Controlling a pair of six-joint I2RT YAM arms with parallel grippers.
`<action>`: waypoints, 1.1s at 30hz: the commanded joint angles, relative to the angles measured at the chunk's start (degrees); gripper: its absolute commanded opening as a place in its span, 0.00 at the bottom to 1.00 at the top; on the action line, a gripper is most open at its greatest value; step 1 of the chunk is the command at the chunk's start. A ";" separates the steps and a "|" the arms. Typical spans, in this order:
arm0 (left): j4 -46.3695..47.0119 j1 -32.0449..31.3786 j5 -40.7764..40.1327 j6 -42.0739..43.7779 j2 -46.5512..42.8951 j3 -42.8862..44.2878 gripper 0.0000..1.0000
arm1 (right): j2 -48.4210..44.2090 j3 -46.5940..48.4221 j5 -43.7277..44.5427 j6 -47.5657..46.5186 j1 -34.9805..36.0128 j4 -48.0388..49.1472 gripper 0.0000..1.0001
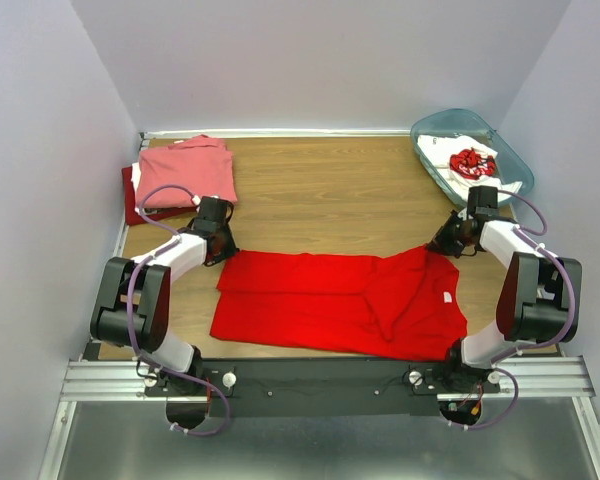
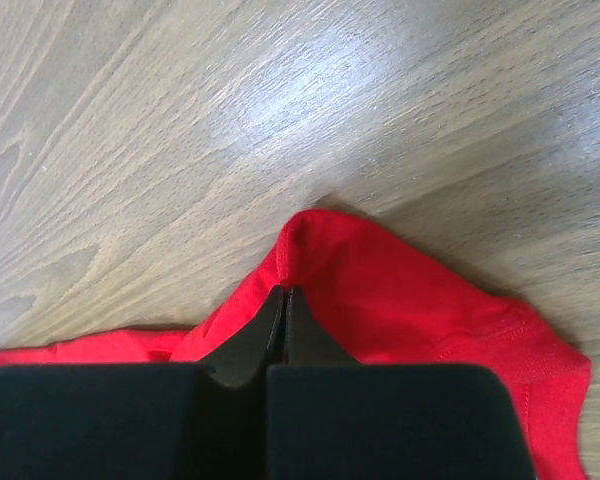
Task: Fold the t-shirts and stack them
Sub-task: Fold the tshirt
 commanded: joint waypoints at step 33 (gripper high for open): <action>-2.52 5.86 -4.58 1.36 1.46 5.10 0.00 | 2.46 5.33 9.07 -1.61 -2.67 -4.73 0.01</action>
